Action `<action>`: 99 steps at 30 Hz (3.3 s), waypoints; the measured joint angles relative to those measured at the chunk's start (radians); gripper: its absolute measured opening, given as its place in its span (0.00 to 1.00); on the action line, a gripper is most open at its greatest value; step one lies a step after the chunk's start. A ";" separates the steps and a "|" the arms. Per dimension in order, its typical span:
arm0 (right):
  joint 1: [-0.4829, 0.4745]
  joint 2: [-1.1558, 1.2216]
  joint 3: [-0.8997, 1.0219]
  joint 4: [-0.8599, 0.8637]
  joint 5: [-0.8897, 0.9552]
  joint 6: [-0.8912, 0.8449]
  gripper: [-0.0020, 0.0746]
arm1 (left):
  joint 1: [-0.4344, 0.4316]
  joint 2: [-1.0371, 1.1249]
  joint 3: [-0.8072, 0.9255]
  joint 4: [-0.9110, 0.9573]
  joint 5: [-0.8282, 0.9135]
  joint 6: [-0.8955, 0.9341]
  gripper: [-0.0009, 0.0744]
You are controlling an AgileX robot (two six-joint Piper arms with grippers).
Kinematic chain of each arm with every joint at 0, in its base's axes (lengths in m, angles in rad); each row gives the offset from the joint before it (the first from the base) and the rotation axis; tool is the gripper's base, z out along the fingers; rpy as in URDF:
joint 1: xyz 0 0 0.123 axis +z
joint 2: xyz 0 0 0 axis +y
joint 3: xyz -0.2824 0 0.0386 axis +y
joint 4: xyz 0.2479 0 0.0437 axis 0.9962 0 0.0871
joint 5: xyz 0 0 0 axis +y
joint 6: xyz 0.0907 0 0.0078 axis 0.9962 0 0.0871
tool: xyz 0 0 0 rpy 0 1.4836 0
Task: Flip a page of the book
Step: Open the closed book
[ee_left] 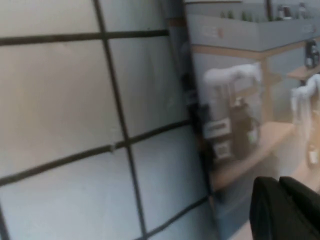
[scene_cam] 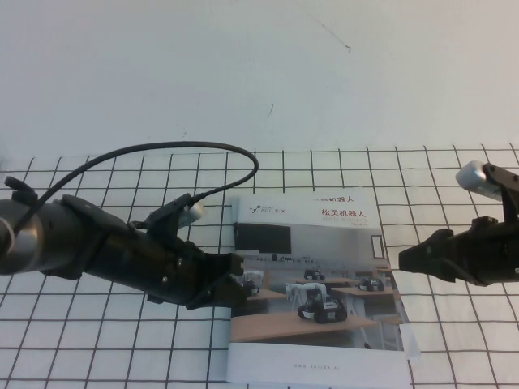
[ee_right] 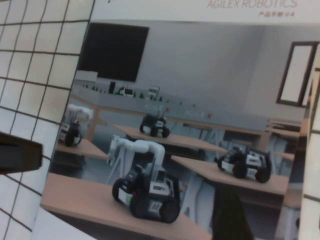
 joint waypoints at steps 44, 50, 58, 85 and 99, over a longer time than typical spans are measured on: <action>0.059 0.227 -0.014 0.312 0.003 -0.360 0.51 | 0.000 0.105 -0.011 -0.066 -0.029 0.011 0.01; 0.059 0.230 -0.021 0.314 -0.002 -0.360 0.51 | 0.000 0.105 -0.011 -0.066 -0.027 0.011 0.01; 0.059 0.232 -0.021 0.314 0.044 -0.368 0.51 | 0.000 0.105 -0.011 -0.066 -0.027 0.011 0.01; 0.057 0.234 -0.100 0.319 0.564 -0.463 0.52 | 0.006 0.106 -0.013 -0.058 -0.011 0.027 0.01; 0.057 0.234 -0.100 0.319 0.564 -0.463 0.52 | 0.007 0.066 -0.009 -0.026 -0.026 0.050 0.01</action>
